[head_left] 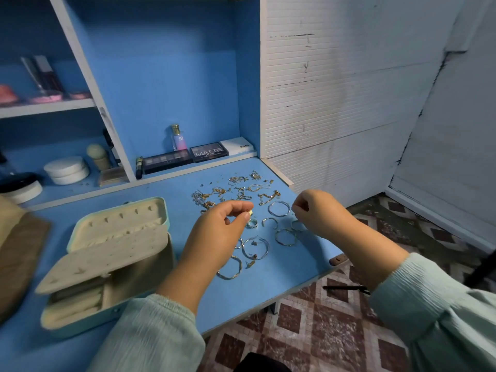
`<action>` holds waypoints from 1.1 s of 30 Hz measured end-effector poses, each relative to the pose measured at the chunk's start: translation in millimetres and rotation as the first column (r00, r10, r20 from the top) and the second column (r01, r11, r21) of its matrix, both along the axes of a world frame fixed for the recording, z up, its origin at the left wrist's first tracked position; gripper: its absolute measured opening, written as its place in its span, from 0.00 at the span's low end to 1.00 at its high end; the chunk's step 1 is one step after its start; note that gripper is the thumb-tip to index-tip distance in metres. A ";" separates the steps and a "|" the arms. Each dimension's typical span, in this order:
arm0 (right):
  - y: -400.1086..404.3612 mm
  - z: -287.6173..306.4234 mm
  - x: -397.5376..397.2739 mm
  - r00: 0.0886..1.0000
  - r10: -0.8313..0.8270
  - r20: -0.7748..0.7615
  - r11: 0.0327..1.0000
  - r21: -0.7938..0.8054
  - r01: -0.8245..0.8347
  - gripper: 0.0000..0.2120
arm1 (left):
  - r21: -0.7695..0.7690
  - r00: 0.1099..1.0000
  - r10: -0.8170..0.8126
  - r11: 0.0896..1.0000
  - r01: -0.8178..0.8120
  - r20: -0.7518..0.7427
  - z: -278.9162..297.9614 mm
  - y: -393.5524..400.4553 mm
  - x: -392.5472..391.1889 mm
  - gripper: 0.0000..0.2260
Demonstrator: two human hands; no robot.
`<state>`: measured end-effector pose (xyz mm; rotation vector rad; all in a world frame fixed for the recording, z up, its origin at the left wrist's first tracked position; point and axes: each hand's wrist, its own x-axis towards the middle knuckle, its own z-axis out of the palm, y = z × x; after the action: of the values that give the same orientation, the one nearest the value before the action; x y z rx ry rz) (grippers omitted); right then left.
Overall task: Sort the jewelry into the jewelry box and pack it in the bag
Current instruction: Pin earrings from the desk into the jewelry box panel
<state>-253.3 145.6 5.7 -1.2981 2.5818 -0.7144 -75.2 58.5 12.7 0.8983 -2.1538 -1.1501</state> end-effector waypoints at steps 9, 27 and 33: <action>-16.1 19.8 61.4 0.927 0.234 0.292 0.950 -0.271 -0.154 0.07 | -0.090 0.993 0.045 0.994 -0.055 -0.110 10.5 4.2 30.8 0.12; -59.2 14.4 156.0 0.622 0.496 0.606 0.842 -0.512 -0.171 0.09 | -0.405 0.951 0.299 0.863 -0.303 -0.075 18.9 -21.2 130.5 0.10; -59.2 10.7 166.7 0.773 0.389 0.501 0.896 -0.401 -0.191 0.09 | -0.483 0.944 0.325 0.819 -0.309 -0.054 17.4 -29.7 161.4 0.12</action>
<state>-86.7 86.3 16.4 -1.2758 1.7755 -1.2796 86.3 28.8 30.1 0.9873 -2.0691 -0.3972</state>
